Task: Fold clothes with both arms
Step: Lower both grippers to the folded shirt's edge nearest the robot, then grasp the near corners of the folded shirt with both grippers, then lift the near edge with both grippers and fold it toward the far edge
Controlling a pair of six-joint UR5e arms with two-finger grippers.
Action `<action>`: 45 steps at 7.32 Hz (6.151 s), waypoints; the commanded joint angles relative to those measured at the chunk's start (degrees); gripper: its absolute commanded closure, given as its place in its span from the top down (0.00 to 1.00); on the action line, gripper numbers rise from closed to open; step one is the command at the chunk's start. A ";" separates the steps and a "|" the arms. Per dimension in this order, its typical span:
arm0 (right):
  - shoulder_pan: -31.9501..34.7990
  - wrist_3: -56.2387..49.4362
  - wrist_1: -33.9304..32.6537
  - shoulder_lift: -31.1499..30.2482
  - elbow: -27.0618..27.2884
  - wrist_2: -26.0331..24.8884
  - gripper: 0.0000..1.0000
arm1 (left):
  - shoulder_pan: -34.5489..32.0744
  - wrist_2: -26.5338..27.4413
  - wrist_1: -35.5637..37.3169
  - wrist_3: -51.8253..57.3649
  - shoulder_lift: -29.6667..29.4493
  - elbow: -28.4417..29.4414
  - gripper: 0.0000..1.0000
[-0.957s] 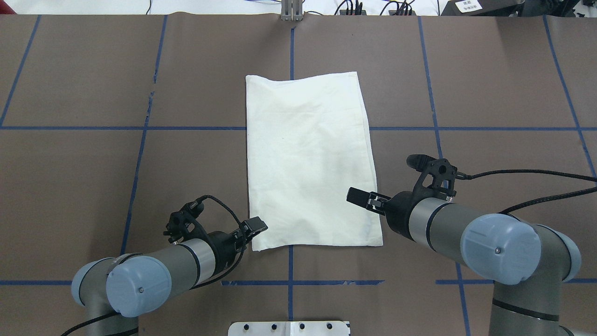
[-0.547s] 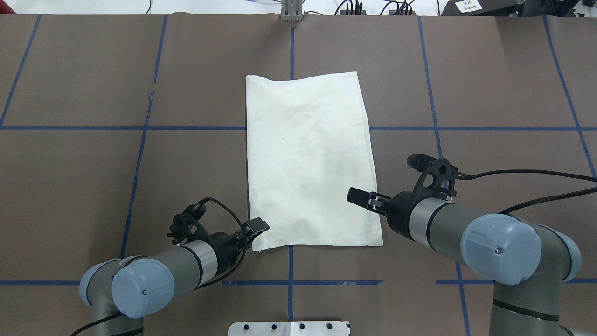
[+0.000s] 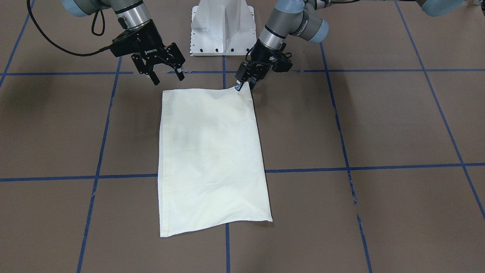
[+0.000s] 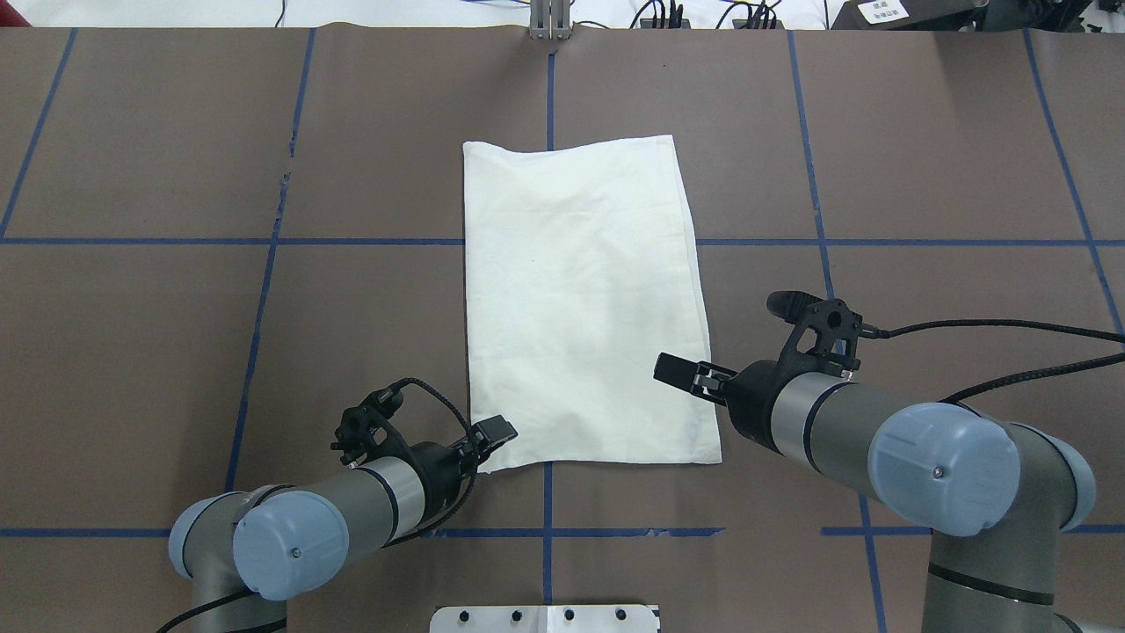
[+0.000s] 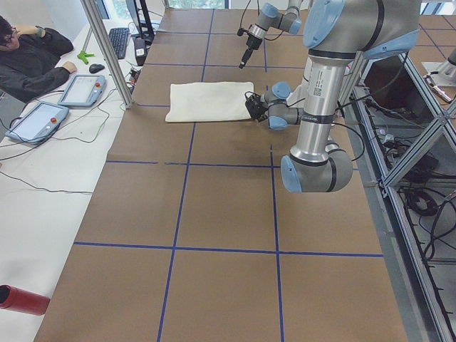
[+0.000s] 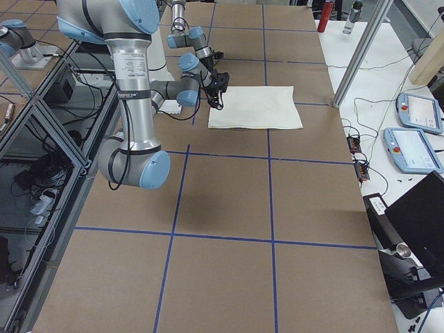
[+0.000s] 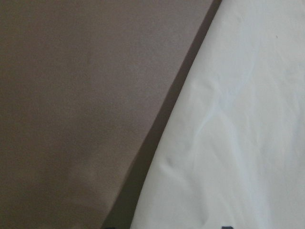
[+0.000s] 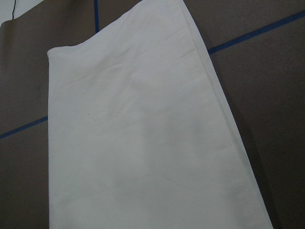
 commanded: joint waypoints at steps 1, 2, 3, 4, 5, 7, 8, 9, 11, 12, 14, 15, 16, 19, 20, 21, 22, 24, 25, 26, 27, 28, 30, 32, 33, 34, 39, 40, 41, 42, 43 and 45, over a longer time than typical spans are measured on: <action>0.00 0.00 -0.06 -0.09 0.00 -0.06 1.00 | 0.09 0.00 0.00 0.03 -0.09 0.38 0.79; 0.00 0.00 -0.06 0.00 0.00 -0.06 1.00 | 0.27 0.00 0.00 0.03 -0.18 0.39 0.79; 0.00 0.09 -0.06 -0.09 0.00 -0.06 1.00 | 0.27 0.00 0.00 -0.05 -0.18 0.39 0.74; 0.00 0.26 -0.06 -0.09 -0.09 -0.06 1.00 | 0.27 0.00 0.00 -0.14 -0.27 0.30 0.63; 0.00 0.26 -0.06 -0.18 -0.09 -0.06 1.00 | 0.27 0.00 0.00 0.03 -0.36 0.30 0.40; 0.09 0.26 -0.06 -0.18 -0.26 -0.15 1.00 | 0.36 0.26 0.09 0.30 -0.36 0.21 0.00; 0.09 0.44 -0.15 -0.18 -1.48 -0.33 1.00 | 0.36 0.26 0.09 0.30 -0.36 0.12 0.00; -0.17 4.96 -0.76 0.08 -1.93 -0.42 0.99 | 0.36 0.26 0.09 0.30 -0.36 0.12 0.00; -0.44 19.35 -6.09 0.70 -2.02 -0.42 0.87 | 0.36 0.26 0.18 0.30 -0.44 -0.66 0.00; -0.70 27.51 -8.13 2.09 -3.15 -0.50 0.77 | 0.27 0.26 0.18 0.30 -0.44 -0.75 0.00; -2.63 30.92 -8.32 4.81 -7.01 -1.55 0.71 | 0.27 0.26 0.18 0.30 -0.79 -0.93 0.00; -3.25 35.11 -8.41 5.70 -8.25 -1.91 0.63 | 0.27 0.26 0.18 0.30 -1.06 -1.02 0.00; -4.21 35.24 -9.28 5.71 -8.61 -1.91 0.65 | 0.27 0.26 0.18 0.30 -1.06 -1.02 0.00; -7.37 35.33 -11.31 5.45 -8.61 -4.71 0.70 | 0.27 0.26 0.18 0.30 -1.06 -1.02 0.00; -7.82 35.33 -11.31 5.45 -9.14 -5.42 0.70 | 0.18 0.26 0.18 0.30 -1.06 -1.02 0.00; -7.82 35.33 -11.31 5.54 -10.27 -5.60 0.70 | 0.18 0.26 0.18 0.30 -1.06 -1.11 0.00; -8.00 35.24 -11.22 5.71 -11.33 -6.47 0.70 | 0.18 0.26 0.18 0.30 -1.06 -1.45 0.00; -8.08 35.15 -11.22 5.80 -11.95 -6.57 0.70 | 0.18 0.26 0.18 0.30 -0.97 -1.72 0.00; -8.09 35.07 -11.22 5.80 -12.04 -6.48 0.70 | 0.18 0.26 0.18 0.30 -1.06 -1.72 0.00; -8.09 35.07 -11.22 5.89 -12.04 -6.48 0.70 | 0.18 0.26 0.18 0.30 -0.97 -1.72 0.00; -8.09 35.15 -11.22 6.58 -12.74 -7.00 0.67 | 0.18 0.26 0.18 0.30 -0.97 -1.81 0.00; -8.09 35.42 -11.22 8.59 -14.31 -8.40 0.61 | 0.10 0.26 0.26 0.30 -0.97 -2.07 0.00; -7.47 35.16 -11.13 10.81 -16.09 -8.77 0.29 | 0.09 0.26 0.18 0.30 -0.88 -2.16 0.00; -7.03 34.01 -11.05 10.63 -15.65 -8.59 0.00 | 0.09 0.26 0.18 0.30 -0.97 -2.25 0.00; -6.86 34.01 -11.05 10.20 -14.43 -8.50 0.00 | 0.18 0.26 0.18 0.30 -0.97 -2.25 0.00; -6.86 34.01 -11.05 9.85 -13.28 -8.59 0.00 | 0.18 0.26 0.26 0.30 -0.97 -2.34 0.00; -6.94 34.10 -10.96 8.70 -11.08 -8.77 0.00 | 0.01 -0.17 0.70 2.91 -0.88 -4.17 0.00; -6.77 34.01 -11.31 8.44 -7.77 -8.59 0.00 | -0.52 -0.52 2.79 7.54 0.25 -9.84 0.00; -6.68 34.01 -12.53 7.13 -2.60 -8.50 0.00 | -0.43 -0.79 10.73 8.20 1.22 -17.03 0.00; -7.11 34.01 -18.20 6.94 3.63 -8.07 0.00 | -0.35 -2.71 19.08 8.03 1.05 -24.06 0.00; -9.73 34.19 -25.39 6.94 11.09 -7.98 0.00 | 0.18 -3.07 24.73 7.07 0.96 -28.92 0.00; -13.26 34.54 -31.34 7.47 17.74 -8.06 0.00 | 0.53 -4.38 32.13 5.83 0.79 -34.48 0.00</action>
